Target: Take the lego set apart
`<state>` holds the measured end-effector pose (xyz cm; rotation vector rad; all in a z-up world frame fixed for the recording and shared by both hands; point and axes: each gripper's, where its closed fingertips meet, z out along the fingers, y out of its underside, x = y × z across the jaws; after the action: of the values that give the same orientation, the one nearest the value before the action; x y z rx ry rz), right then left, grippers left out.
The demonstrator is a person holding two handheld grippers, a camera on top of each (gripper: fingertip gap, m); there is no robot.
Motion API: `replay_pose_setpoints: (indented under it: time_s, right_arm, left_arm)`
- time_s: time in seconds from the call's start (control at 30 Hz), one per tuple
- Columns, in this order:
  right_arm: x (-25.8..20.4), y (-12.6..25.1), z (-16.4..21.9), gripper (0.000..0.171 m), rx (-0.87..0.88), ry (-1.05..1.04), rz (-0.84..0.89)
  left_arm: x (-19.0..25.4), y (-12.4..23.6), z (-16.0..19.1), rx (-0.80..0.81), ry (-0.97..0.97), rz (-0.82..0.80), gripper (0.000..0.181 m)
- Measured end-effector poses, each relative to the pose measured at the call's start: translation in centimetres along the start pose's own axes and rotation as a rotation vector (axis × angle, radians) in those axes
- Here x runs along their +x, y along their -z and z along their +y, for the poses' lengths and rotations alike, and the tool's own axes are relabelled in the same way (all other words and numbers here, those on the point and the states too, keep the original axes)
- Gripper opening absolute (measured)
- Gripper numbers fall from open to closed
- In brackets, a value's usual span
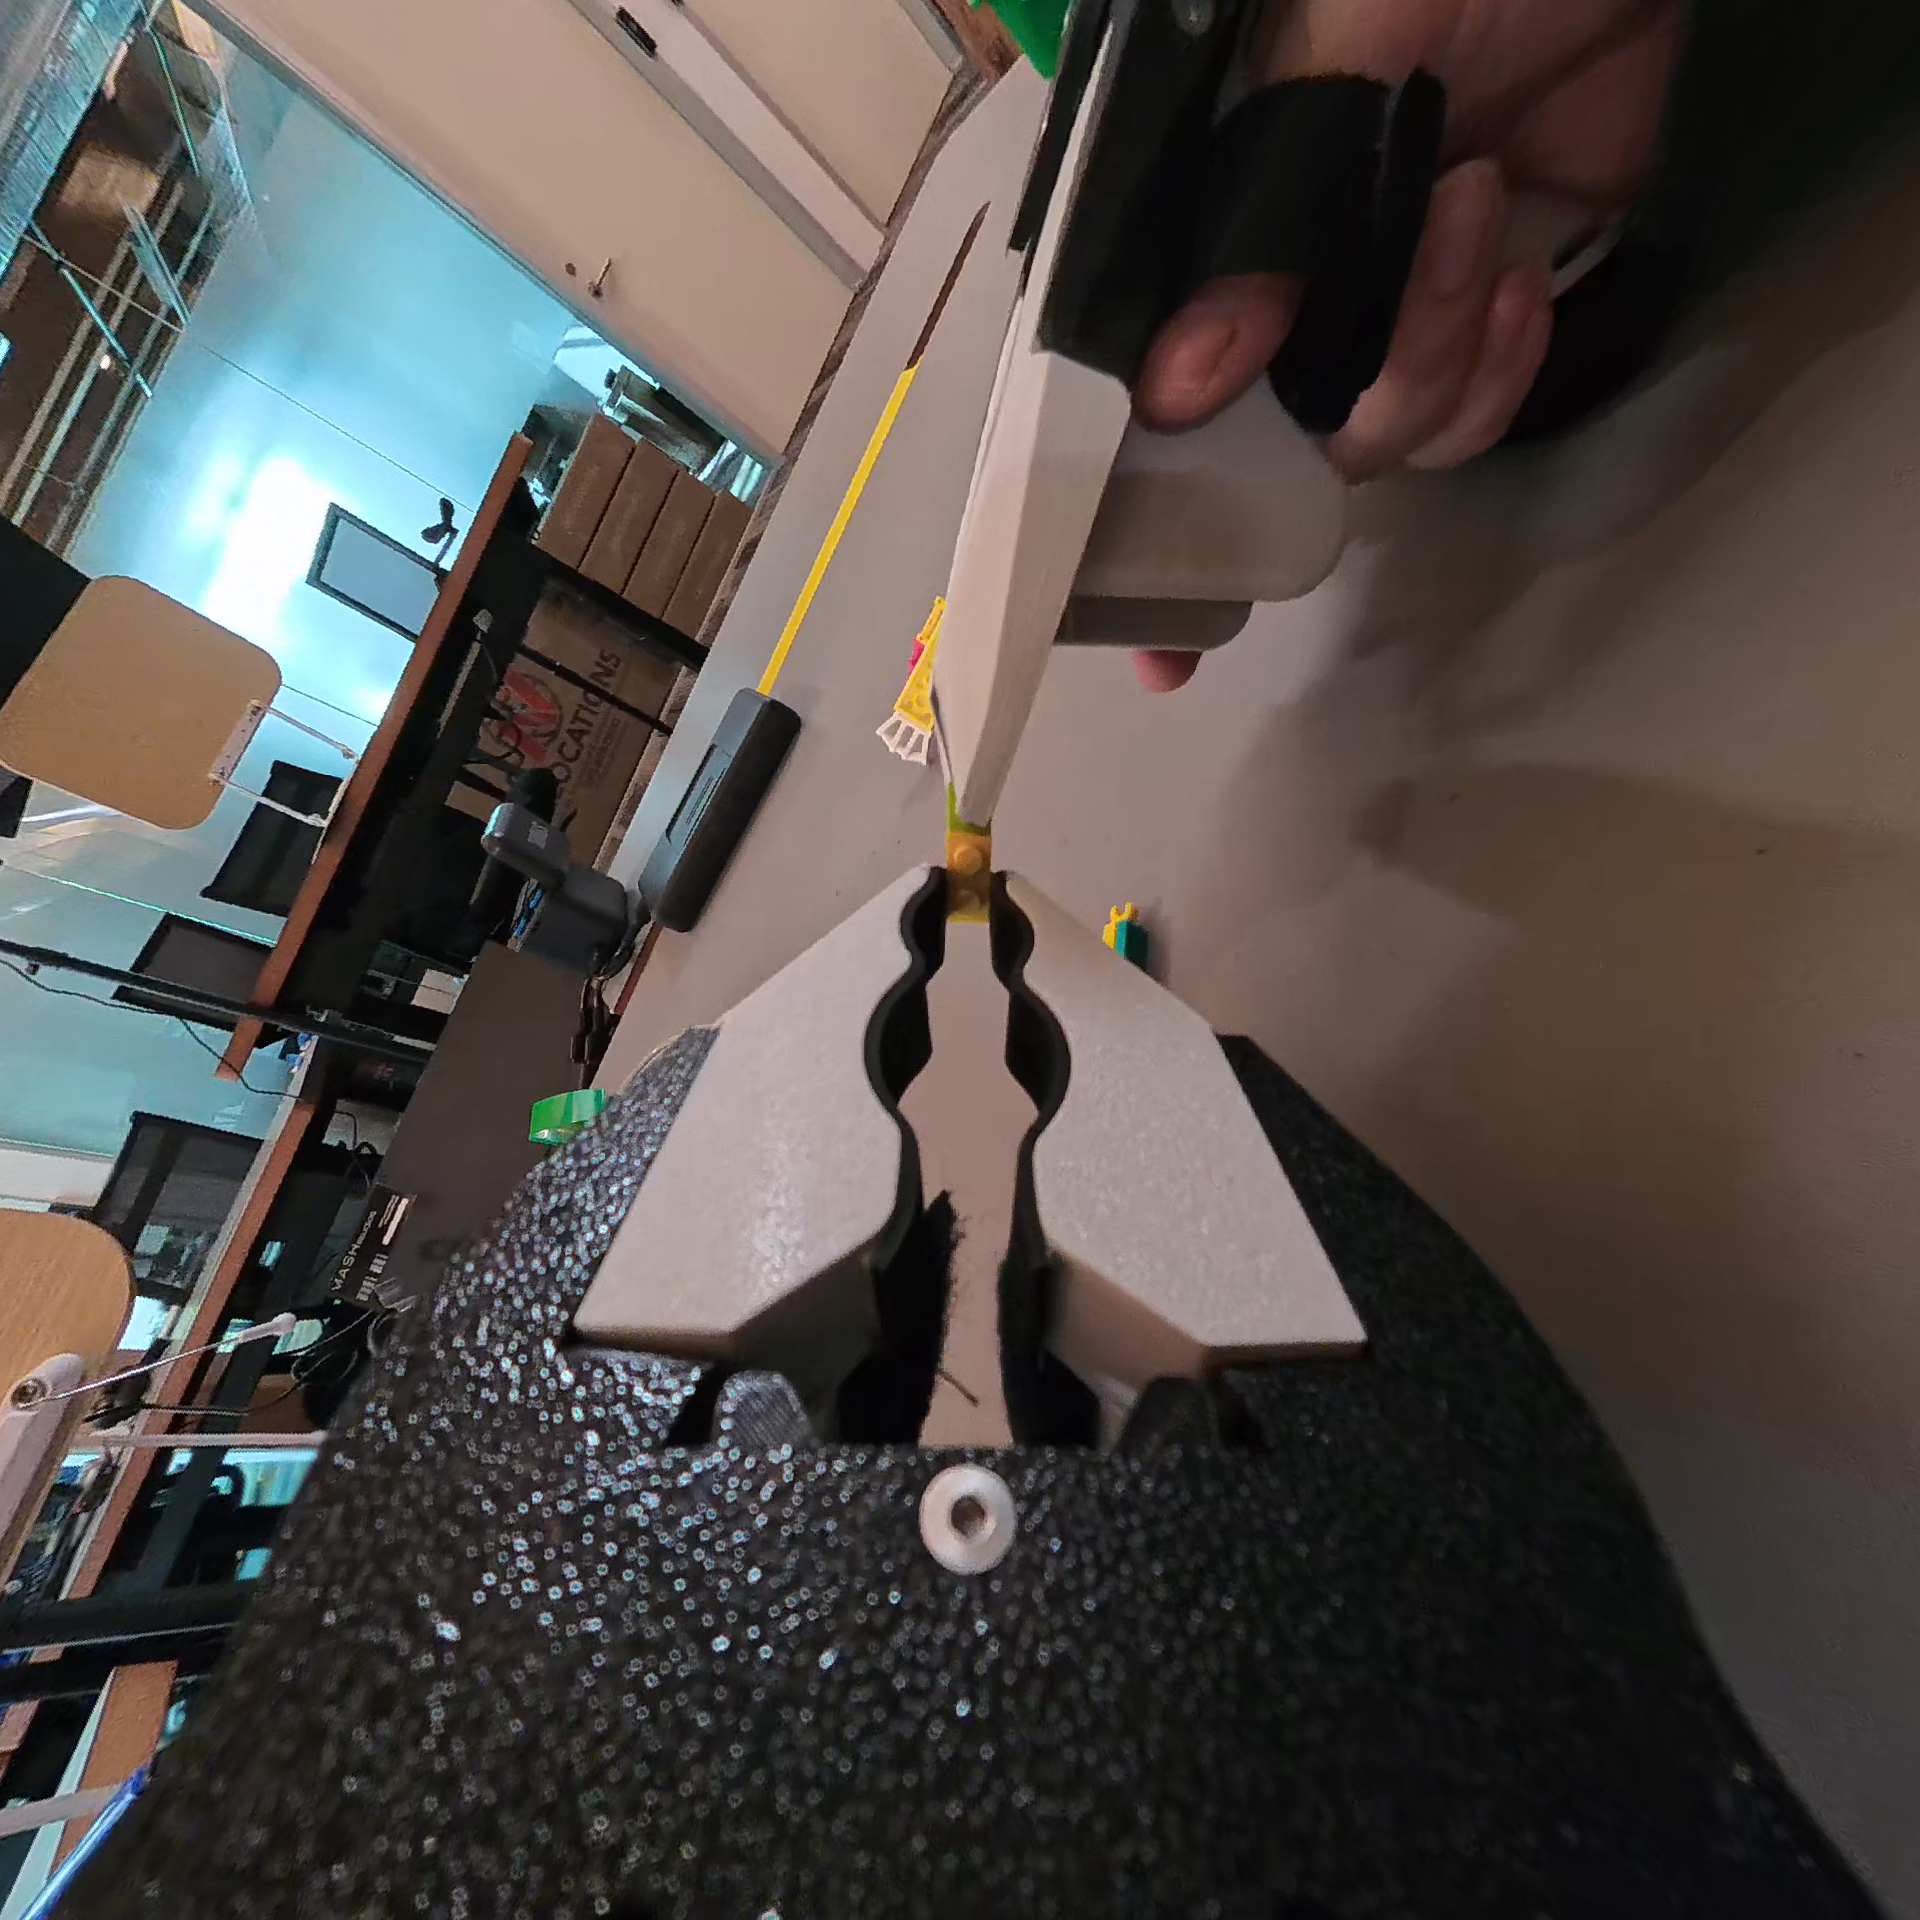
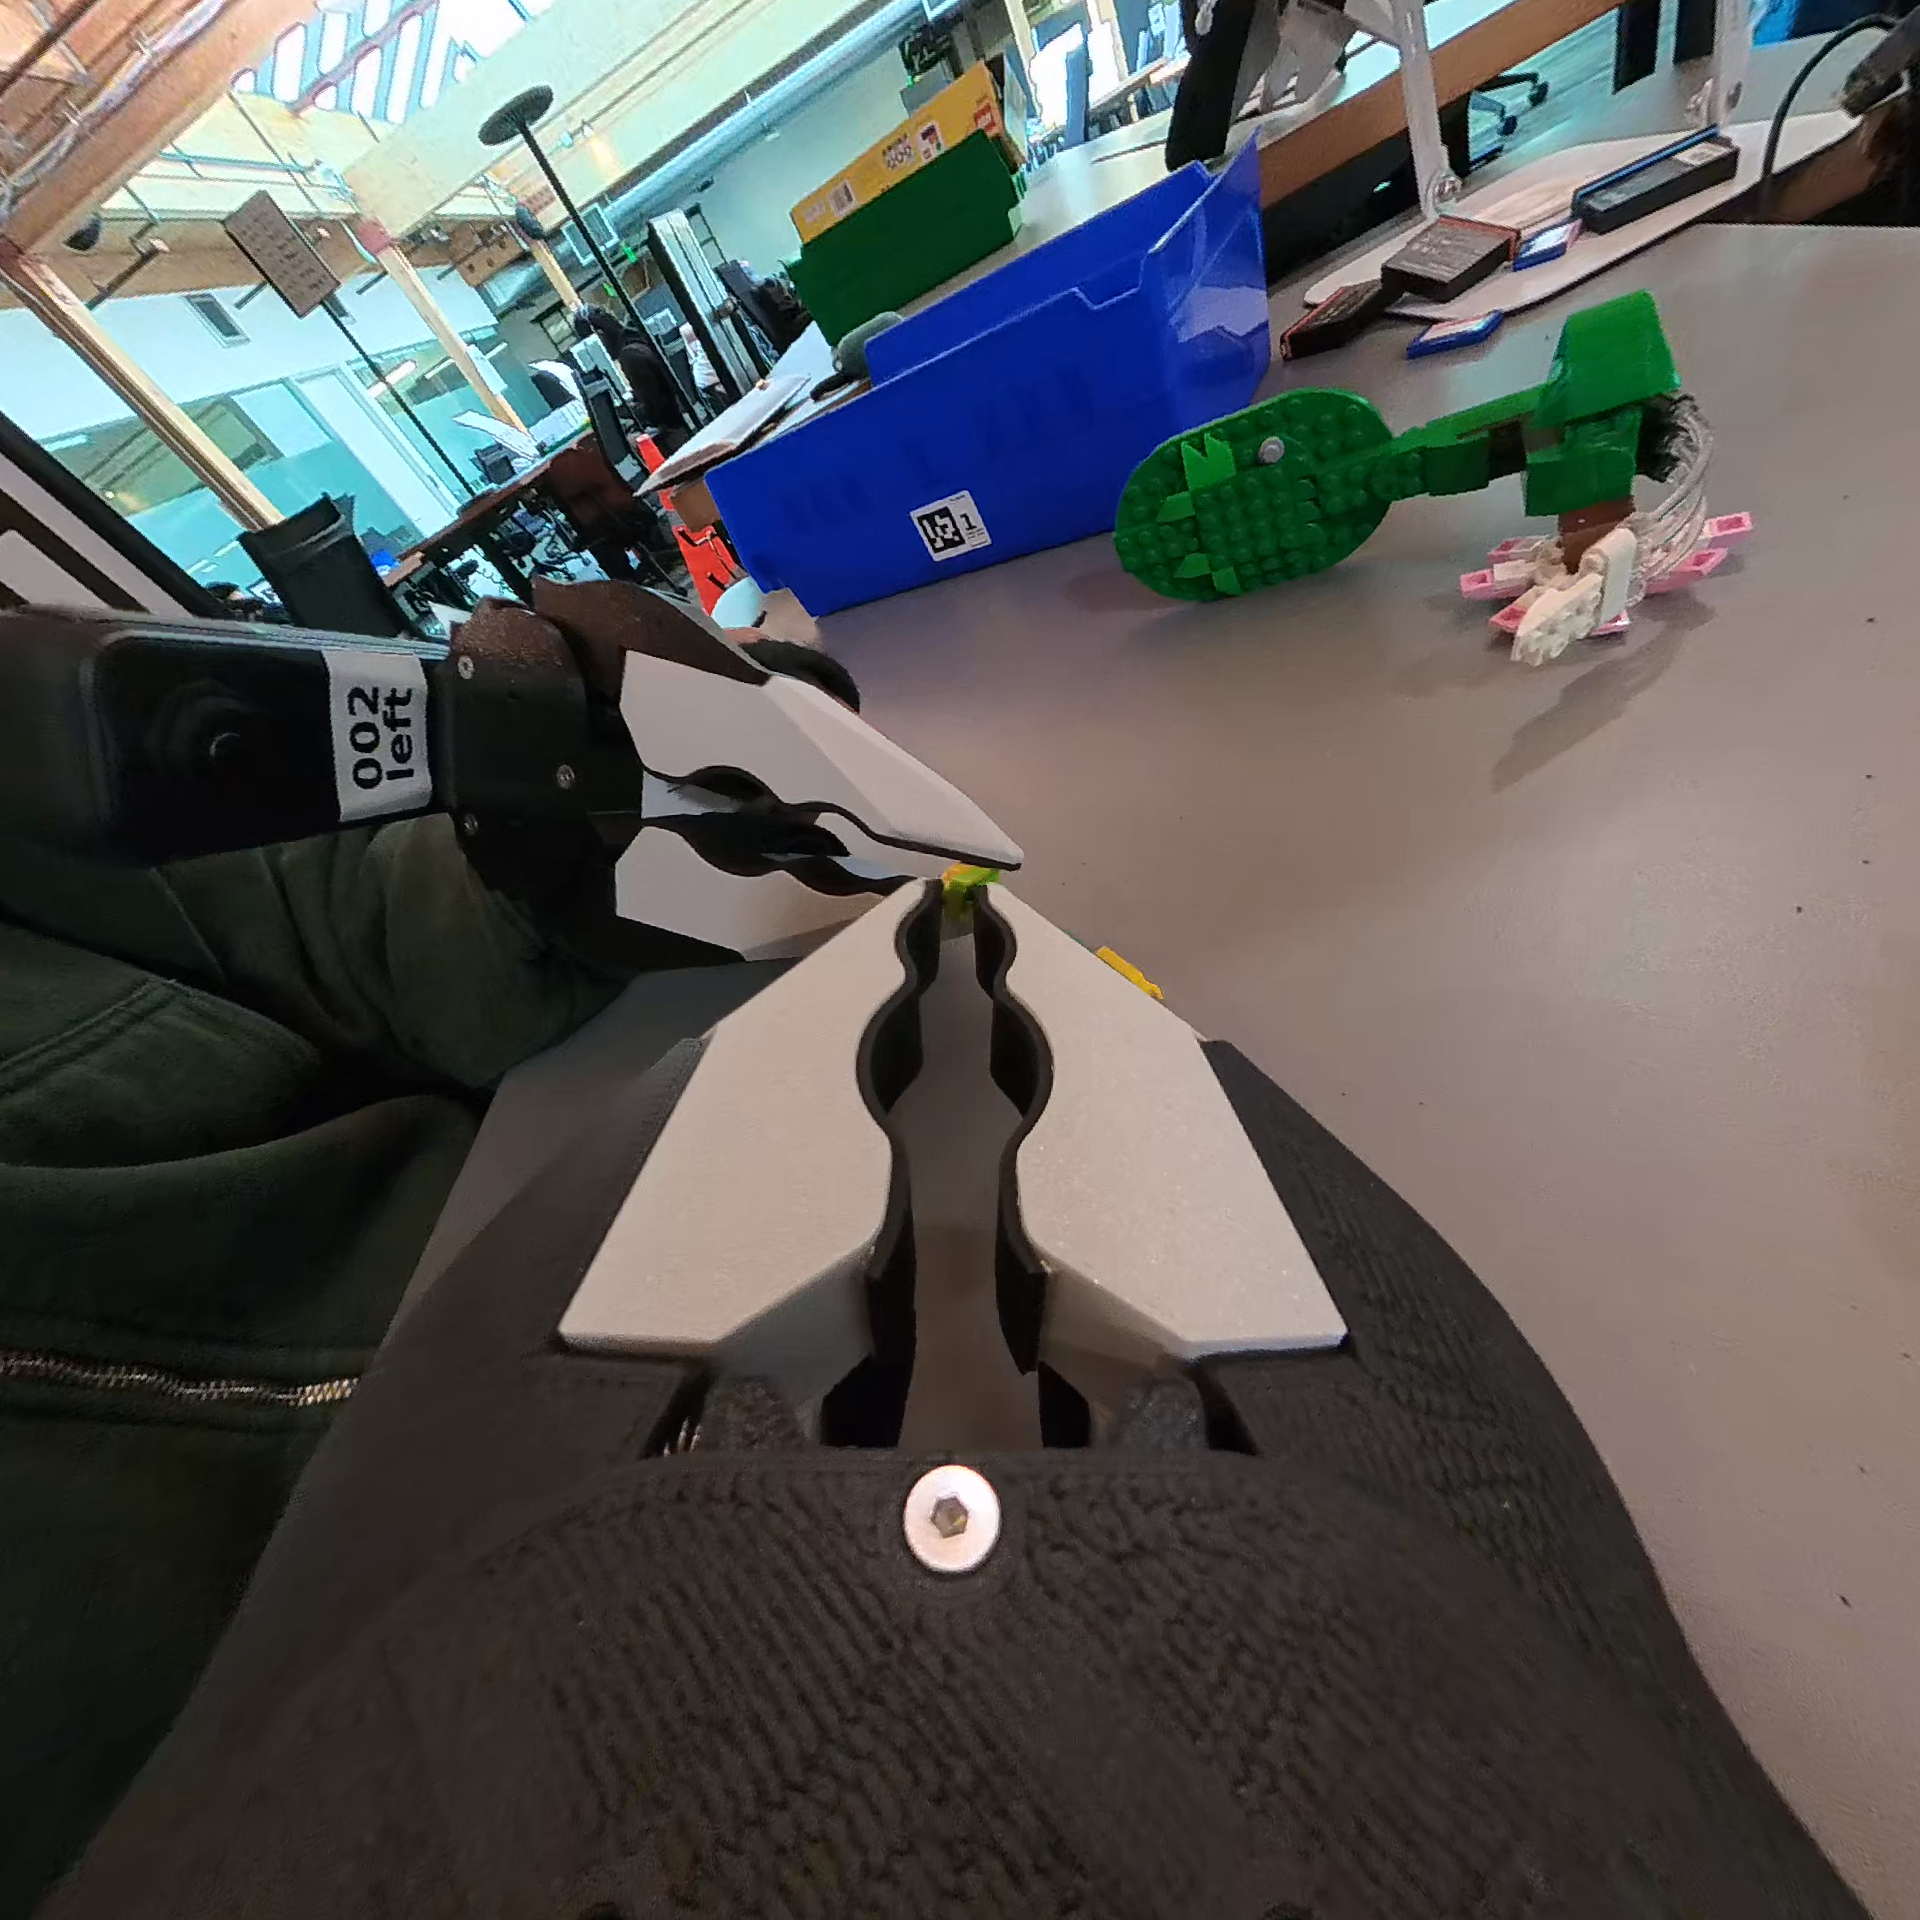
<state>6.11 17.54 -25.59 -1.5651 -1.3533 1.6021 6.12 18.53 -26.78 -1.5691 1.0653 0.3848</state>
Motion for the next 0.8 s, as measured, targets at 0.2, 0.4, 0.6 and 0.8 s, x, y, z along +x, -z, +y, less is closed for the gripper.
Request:
replay_pose_setpoints:
  time_s: [0.2, 0.4, 0.6, 0.8]
  right_arm:
    - [0.5, -0.3, 0.0, 0.002, -0.011, 0.057, 0.092]
    - [0.3, -0.3, -0.8, 0.001, 0.011, 0.136, 0.151]
    - [0.3, -0.5, -0.7, 0.001, 0.011, 0.135, 0.153]
    - [0.8, -0.9, -0.1, 0.001, -0.016, 0.203, 0.23]
  left_arm:
    - [-0.3, -0.1, 0.5, -0.035, -0.015, -0.031, 0.006]
    - [-1.3, 0.6, -0.8, 0.05, 0.04, -0.082, 0.012]
    - [-0.9, 0.5, -0.7, 0.028, -0.012, -0.078, 0.007]
    - [-0.6, 0.4, 0.2, -0.071, -0.092, -0.068, 0.006]
